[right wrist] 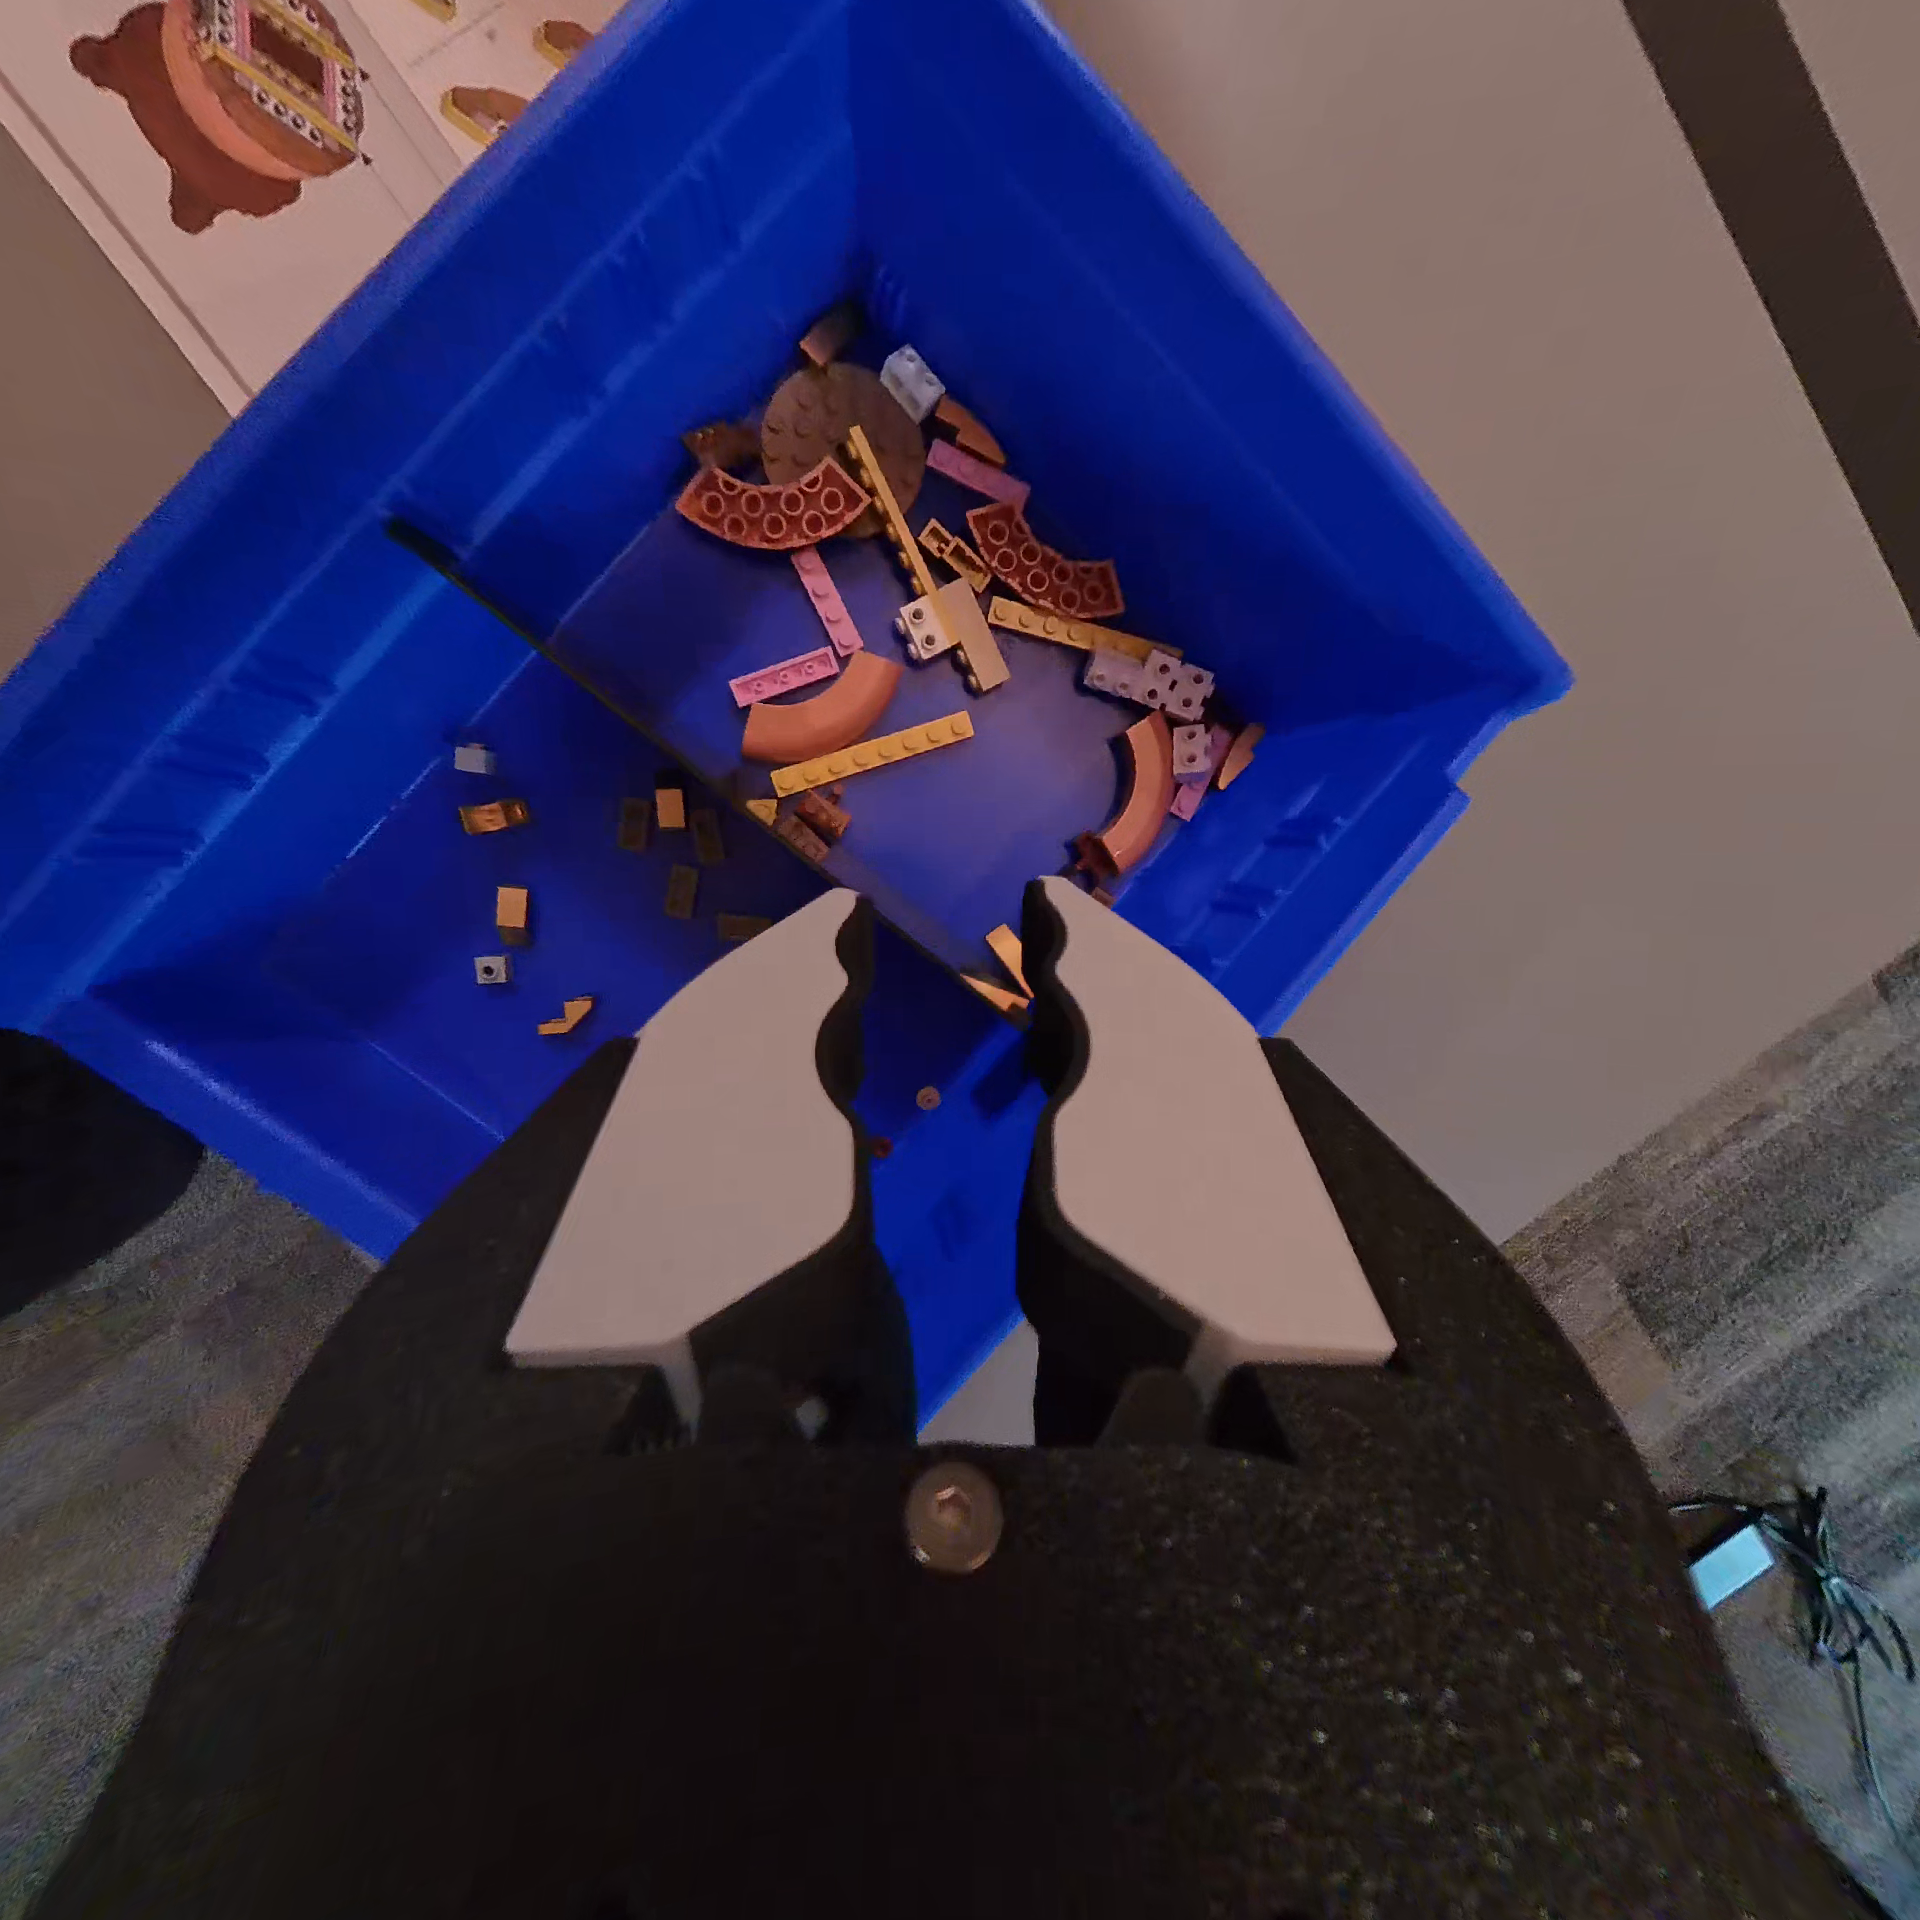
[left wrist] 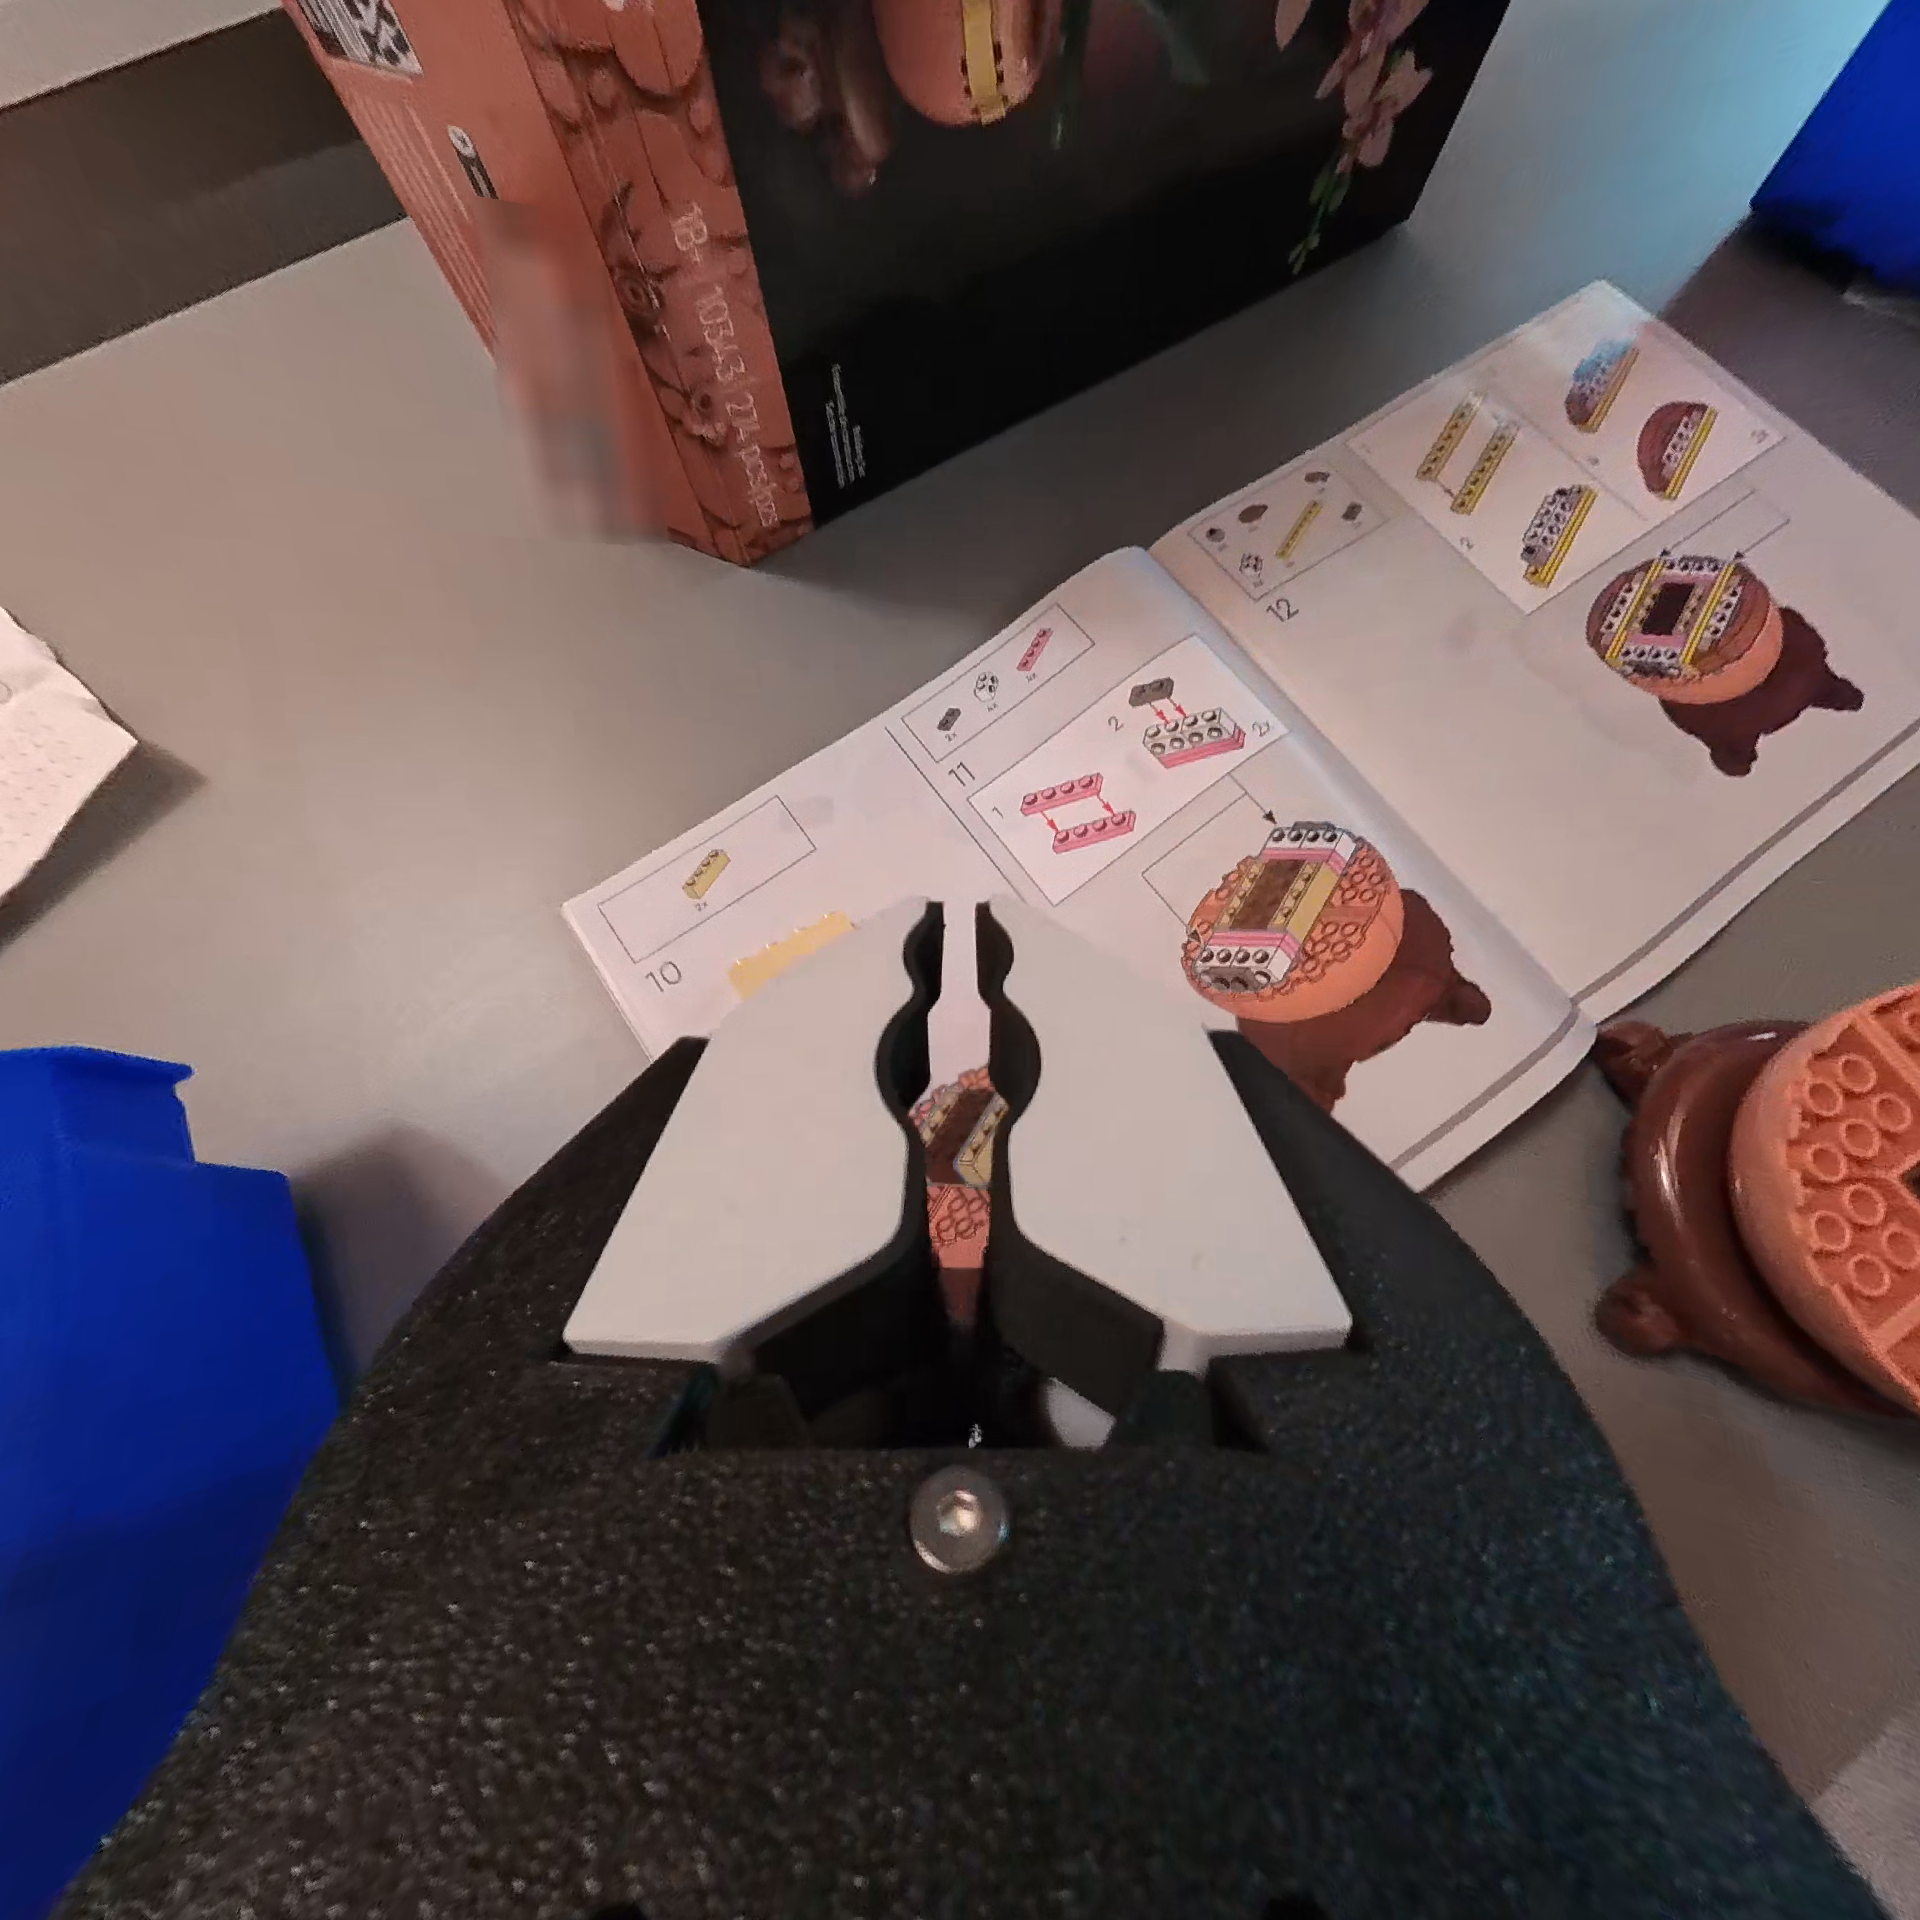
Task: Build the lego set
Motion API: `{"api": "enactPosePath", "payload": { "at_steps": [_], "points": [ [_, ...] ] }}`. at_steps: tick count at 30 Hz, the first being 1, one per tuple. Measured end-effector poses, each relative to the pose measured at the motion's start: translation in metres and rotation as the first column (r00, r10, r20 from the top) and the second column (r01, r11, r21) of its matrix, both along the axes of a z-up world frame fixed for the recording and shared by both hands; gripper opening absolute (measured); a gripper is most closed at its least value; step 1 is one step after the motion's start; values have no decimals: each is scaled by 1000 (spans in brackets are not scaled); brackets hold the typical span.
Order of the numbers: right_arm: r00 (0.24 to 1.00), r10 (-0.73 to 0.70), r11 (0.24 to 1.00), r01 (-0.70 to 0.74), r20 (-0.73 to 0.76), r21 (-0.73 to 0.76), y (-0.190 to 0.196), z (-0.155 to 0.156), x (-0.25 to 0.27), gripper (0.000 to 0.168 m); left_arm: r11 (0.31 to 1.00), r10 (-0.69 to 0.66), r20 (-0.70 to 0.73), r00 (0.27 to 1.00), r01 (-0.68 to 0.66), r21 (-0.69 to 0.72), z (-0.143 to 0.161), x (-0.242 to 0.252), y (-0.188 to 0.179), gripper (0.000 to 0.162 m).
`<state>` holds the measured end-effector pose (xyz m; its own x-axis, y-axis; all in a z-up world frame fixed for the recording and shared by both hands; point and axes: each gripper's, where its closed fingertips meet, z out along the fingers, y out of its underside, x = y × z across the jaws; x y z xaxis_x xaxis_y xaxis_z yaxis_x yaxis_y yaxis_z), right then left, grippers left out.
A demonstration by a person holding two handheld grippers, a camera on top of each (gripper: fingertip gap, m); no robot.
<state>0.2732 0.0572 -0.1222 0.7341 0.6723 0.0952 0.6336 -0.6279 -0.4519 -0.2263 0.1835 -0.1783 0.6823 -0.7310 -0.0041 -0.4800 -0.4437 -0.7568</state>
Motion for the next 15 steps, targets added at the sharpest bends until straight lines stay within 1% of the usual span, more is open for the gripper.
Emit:
{"api": "enactPosePath", "payload": {
  "at_steps": [5,8,11,15],
  "points": [
    [993,101,994,-99,53,-41,15,-7,-2,27,999,38,-38,999,-37,21,4,-1,7,5],
    [987,151,988,-148,51,-43,24,-8,-9,27,998,55,-56,997,-53,24,3,-4,9,5],
    [980,186,981,-182,69,-70,30,-14,-12,27,998,67,-54,996,-67,10,1,-5,13,5],
    [973,223,972,-218,56,-92,35,-22,-19,26,997,73,-47,996,-72,16,2,-3,17,5]
  ]
}}
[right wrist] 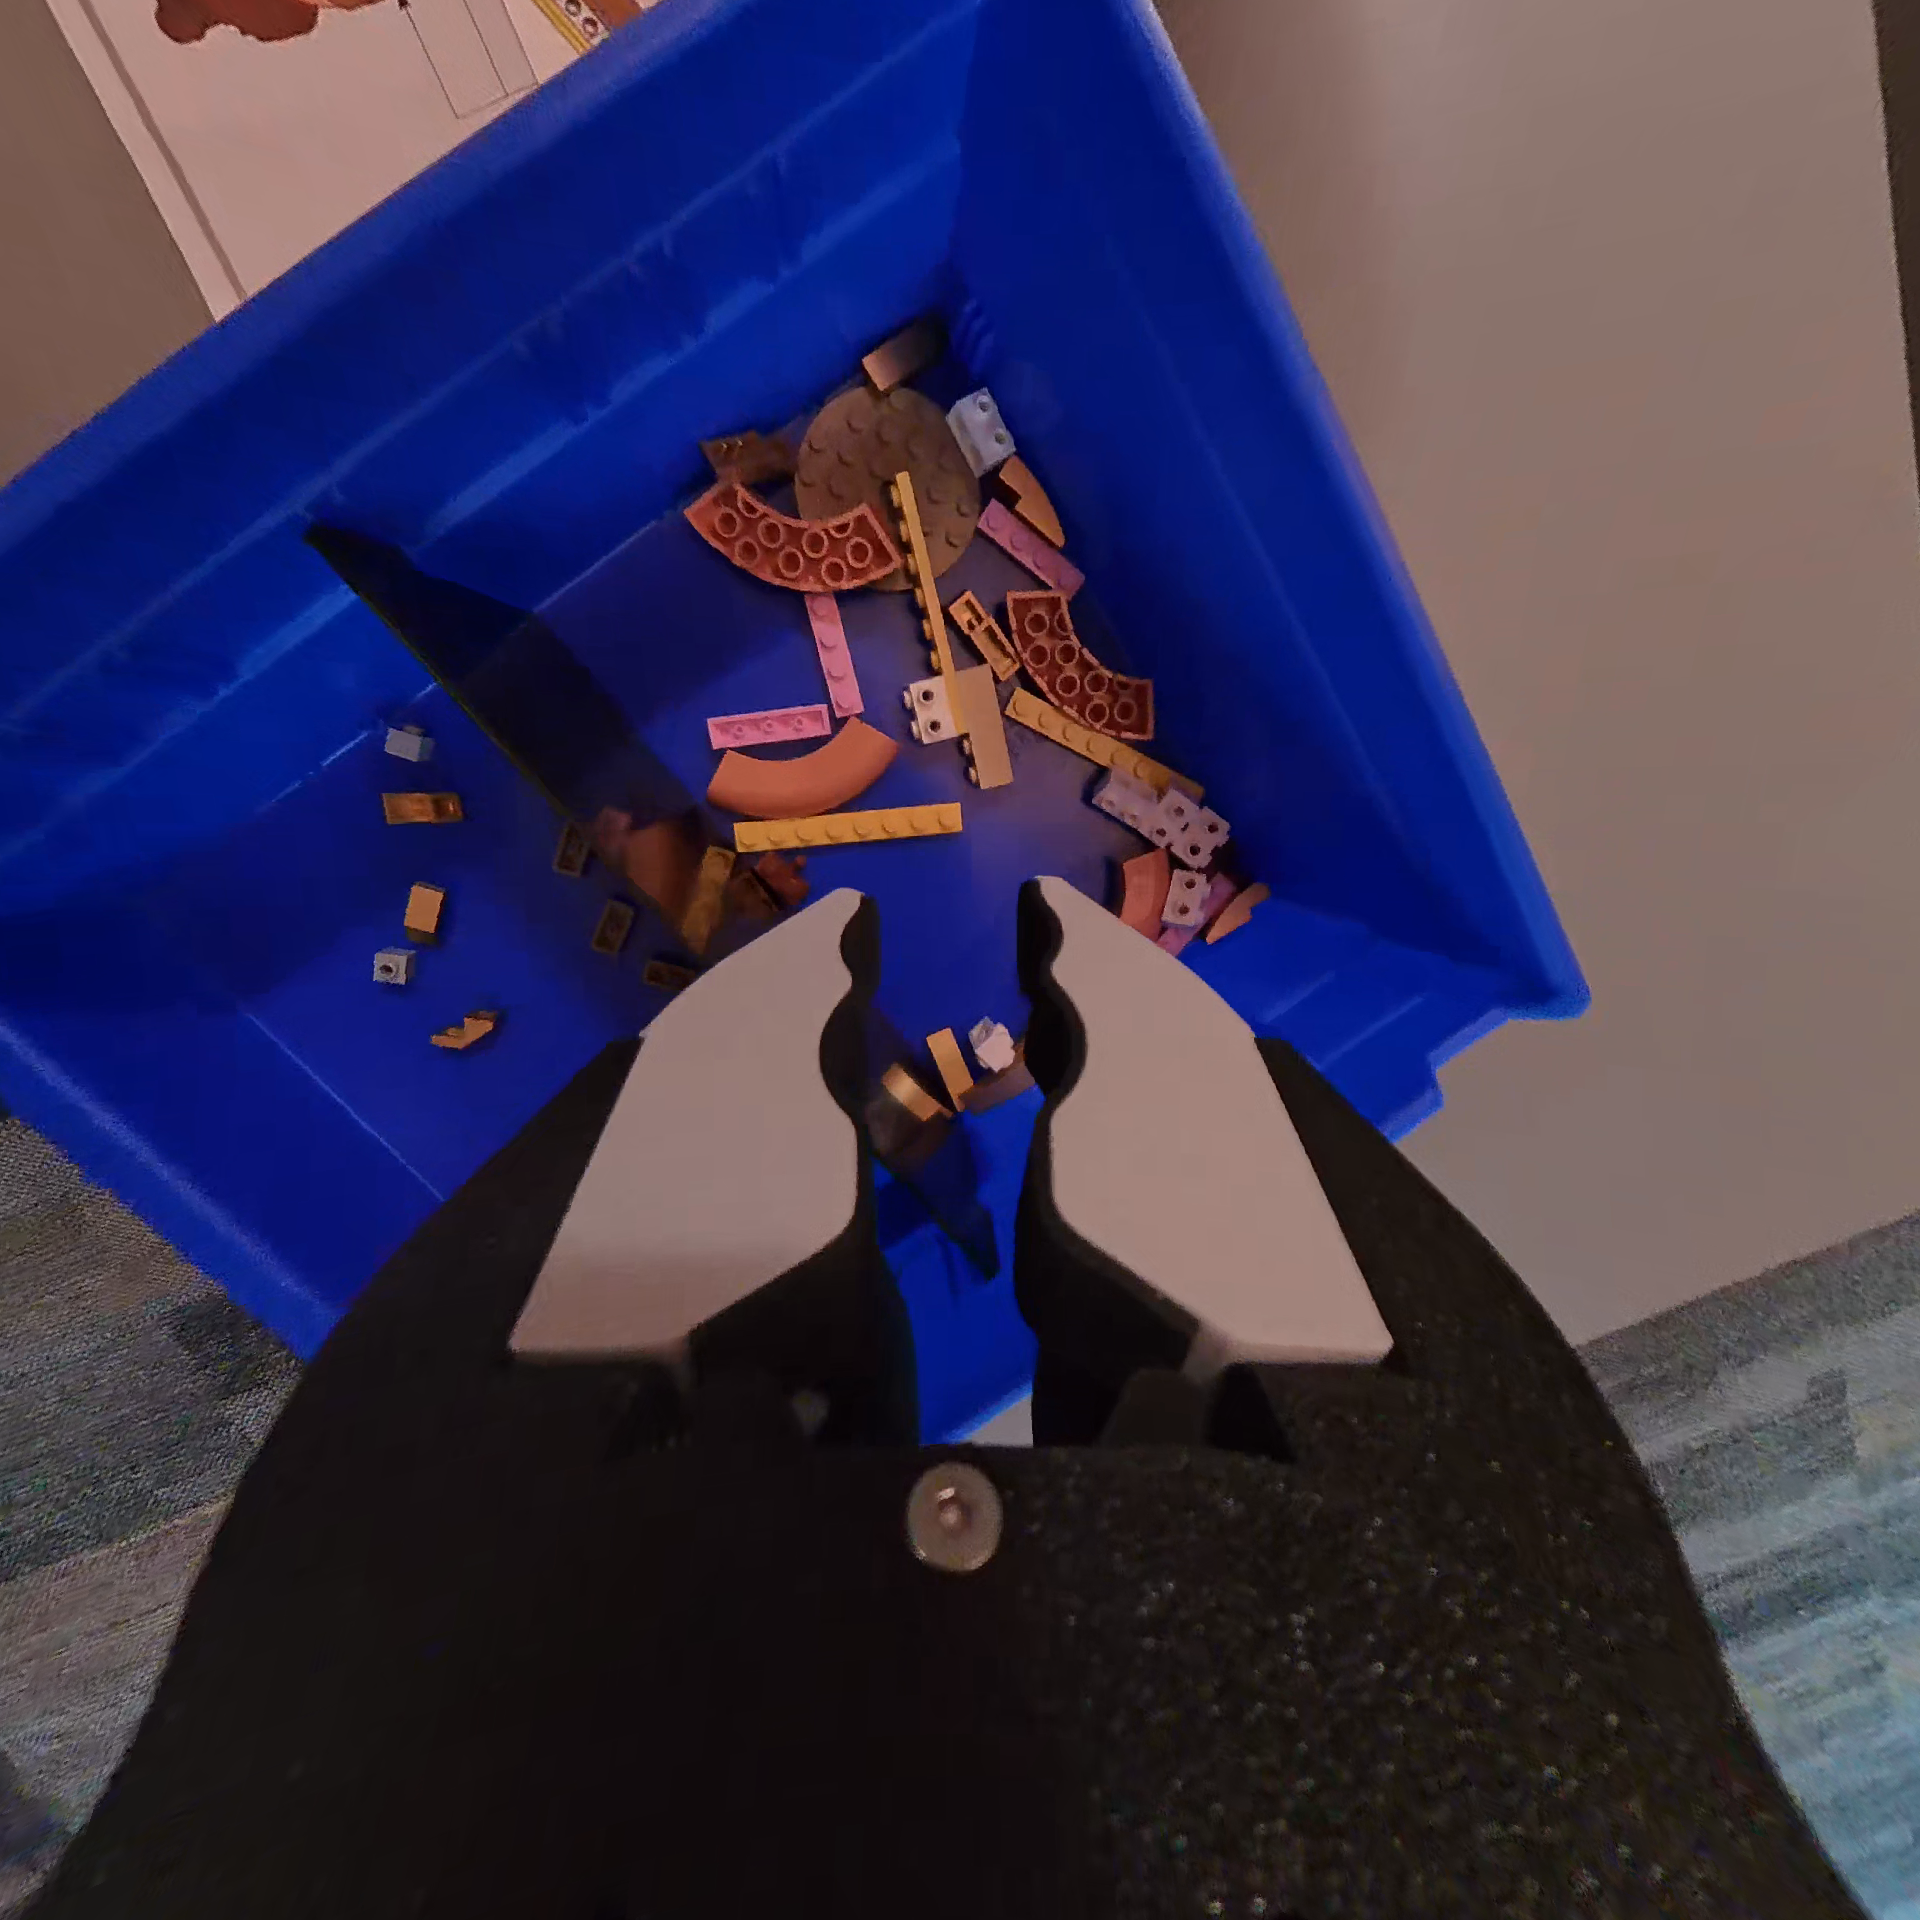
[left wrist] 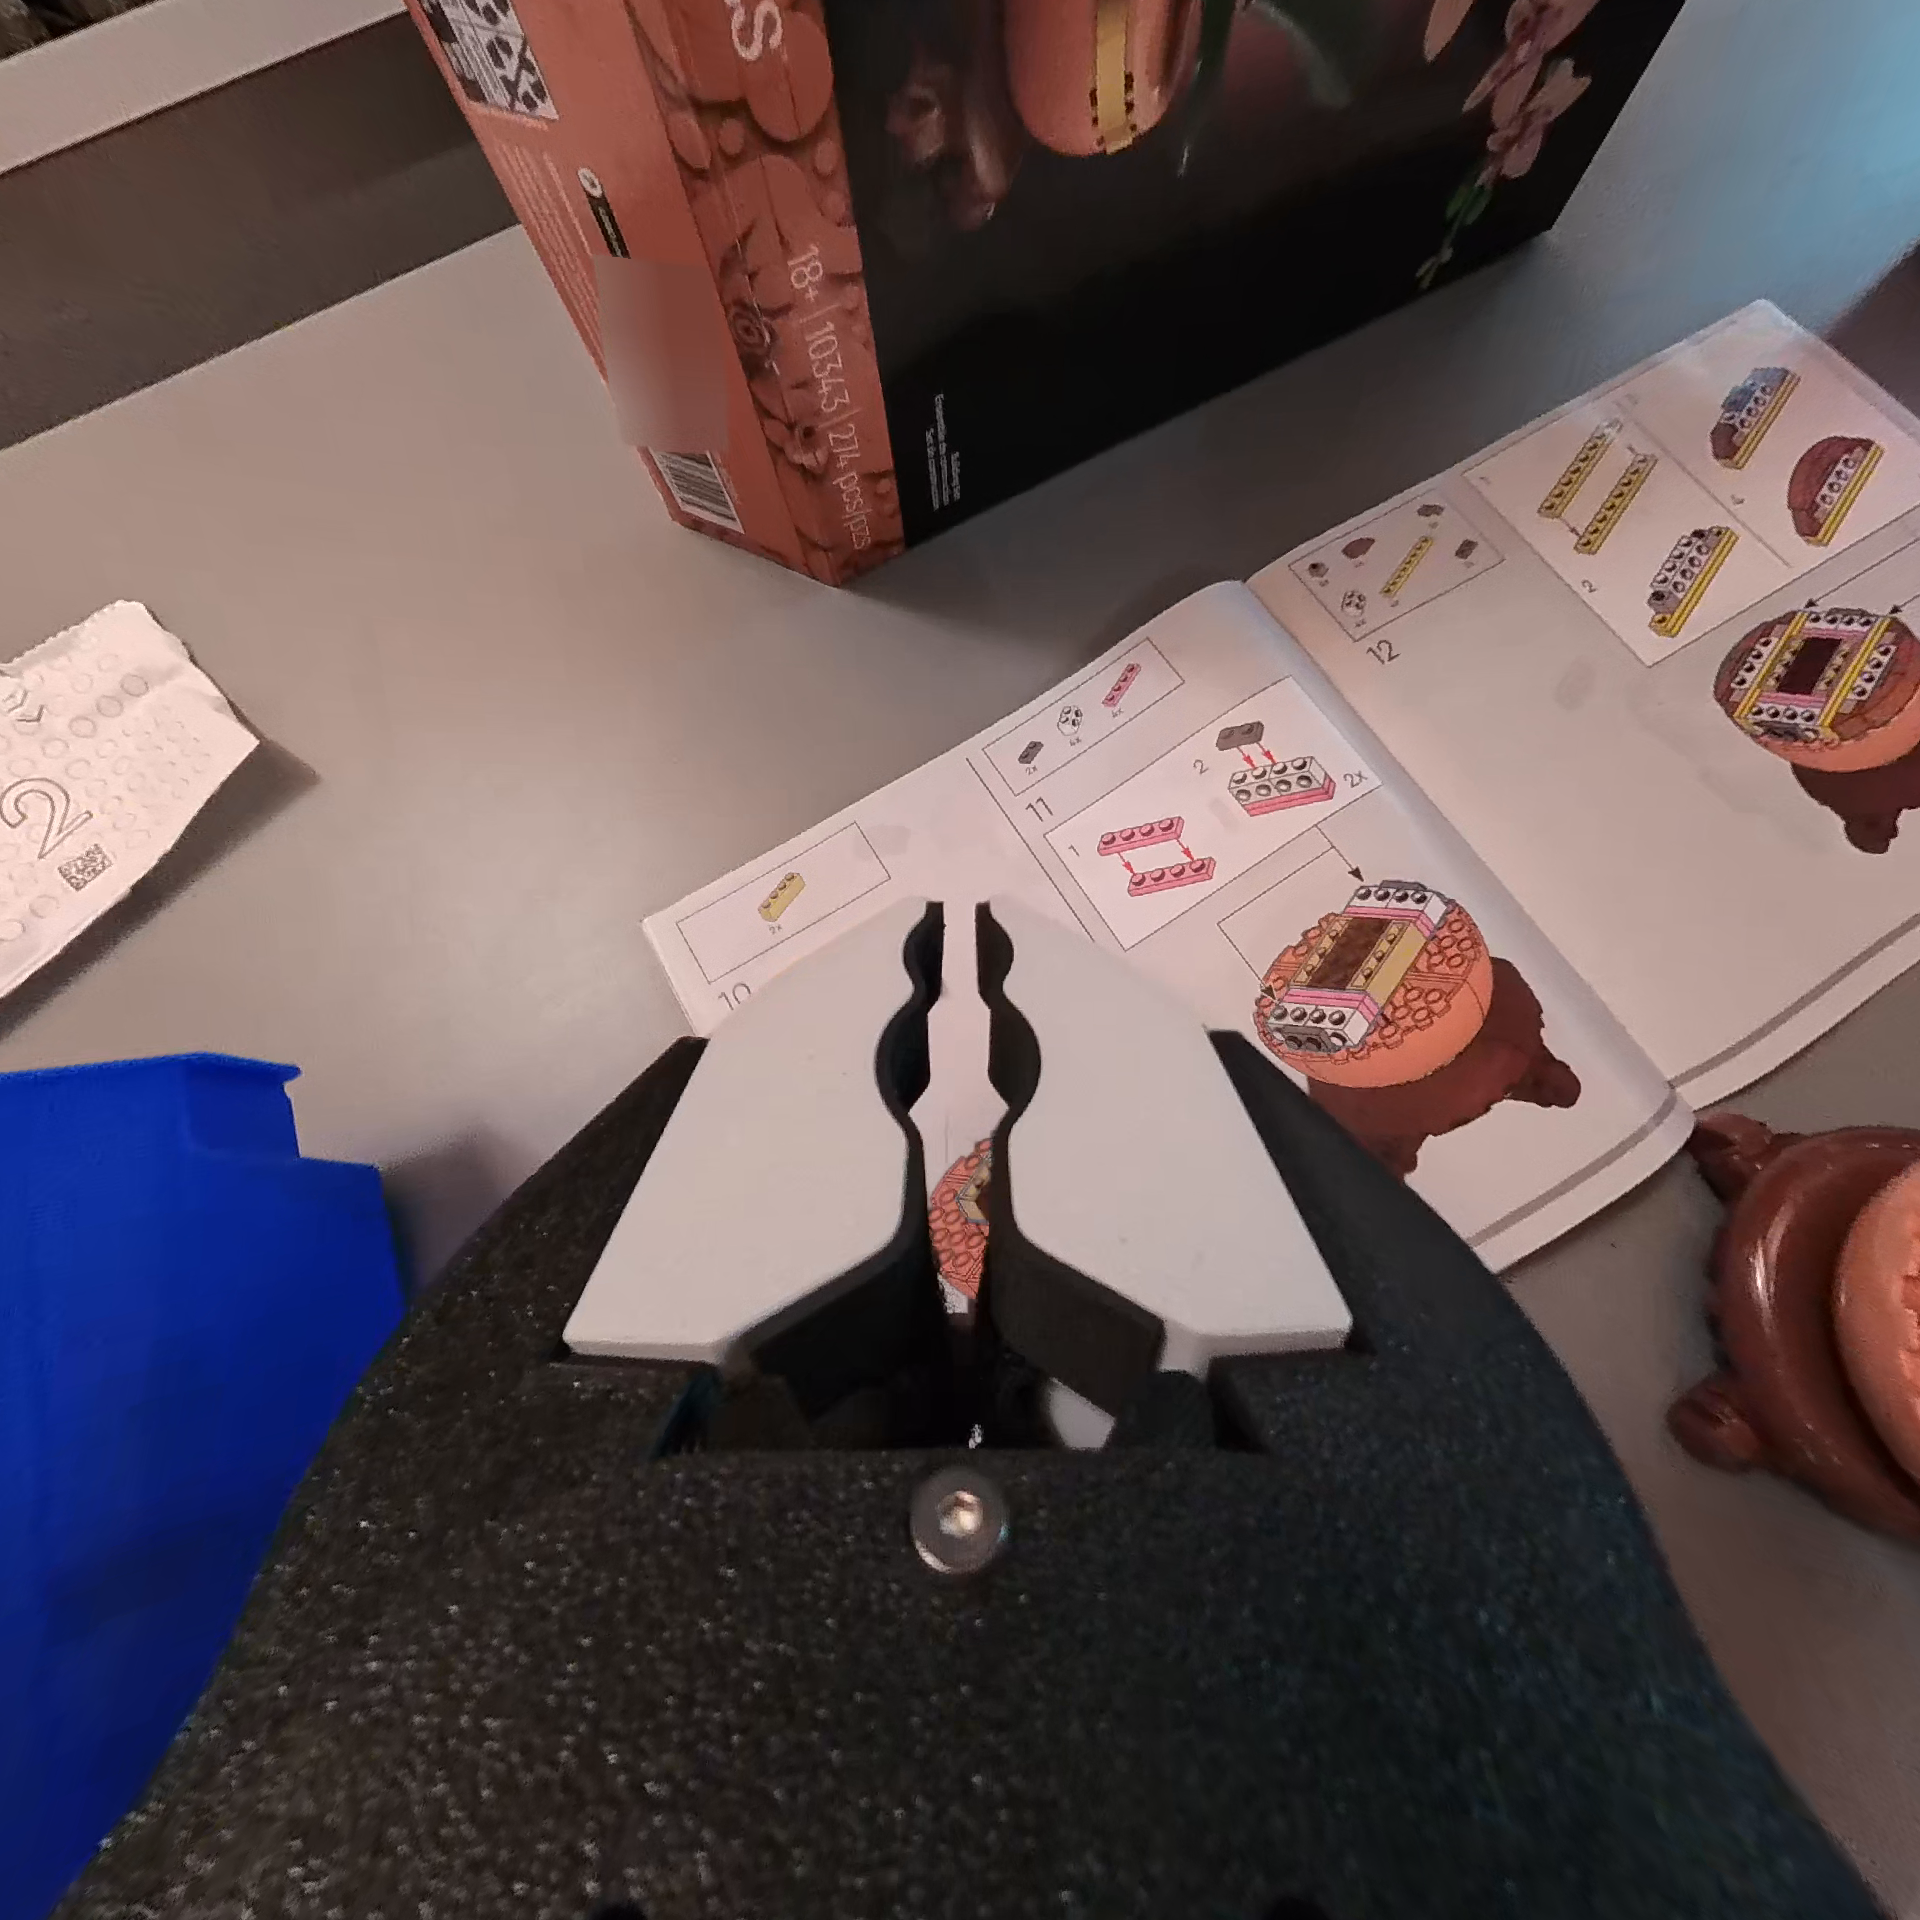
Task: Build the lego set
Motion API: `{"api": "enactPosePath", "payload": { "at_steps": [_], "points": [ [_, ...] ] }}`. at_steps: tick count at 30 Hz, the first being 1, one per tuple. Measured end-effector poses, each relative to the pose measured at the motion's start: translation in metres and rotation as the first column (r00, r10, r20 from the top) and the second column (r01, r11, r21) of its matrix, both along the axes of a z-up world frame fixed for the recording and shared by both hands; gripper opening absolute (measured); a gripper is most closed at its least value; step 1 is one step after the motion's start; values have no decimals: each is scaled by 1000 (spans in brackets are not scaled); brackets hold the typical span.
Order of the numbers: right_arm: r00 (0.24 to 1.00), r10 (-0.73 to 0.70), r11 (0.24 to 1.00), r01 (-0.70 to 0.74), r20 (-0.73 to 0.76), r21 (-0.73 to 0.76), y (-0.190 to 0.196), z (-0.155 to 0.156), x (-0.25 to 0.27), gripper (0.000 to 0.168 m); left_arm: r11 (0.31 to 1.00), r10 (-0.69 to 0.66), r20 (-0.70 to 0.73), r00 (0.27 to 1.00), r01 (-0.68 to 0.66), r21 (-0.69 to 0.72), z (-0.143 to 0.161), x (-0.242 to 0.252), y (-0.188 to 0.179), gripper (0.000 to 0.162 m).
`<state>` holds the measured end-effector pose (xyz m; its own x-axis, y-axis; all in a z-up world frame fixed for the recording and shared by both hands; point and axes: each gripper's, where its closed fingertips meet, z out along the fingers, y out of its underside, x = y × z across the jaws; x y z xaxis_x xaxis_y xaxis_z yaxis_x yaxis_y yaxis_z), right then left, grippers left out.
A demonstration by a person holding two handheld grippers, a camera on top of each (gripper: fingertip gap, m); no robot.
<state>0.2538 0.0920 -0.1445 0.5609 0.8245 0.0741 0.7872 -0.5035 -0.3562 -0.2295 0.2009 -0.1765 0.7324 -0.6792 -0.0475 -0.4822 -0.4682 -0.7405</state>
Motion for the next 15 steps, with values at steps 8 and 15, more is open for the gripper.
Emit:
{"api": "enactPosePath", "payload": {
  "at_steps": [8,15],
  "points": [
    [997,65,997,-66,-32,-39,9,-26,-20,27,1000,1,-24,1000,-1,4,0,2,7,6],
    [999,40,999,-40,-11,-7,9,-17,-13,27,1000,3,-47,999,-4,-10,-8,1,6,6]
  ]
}}
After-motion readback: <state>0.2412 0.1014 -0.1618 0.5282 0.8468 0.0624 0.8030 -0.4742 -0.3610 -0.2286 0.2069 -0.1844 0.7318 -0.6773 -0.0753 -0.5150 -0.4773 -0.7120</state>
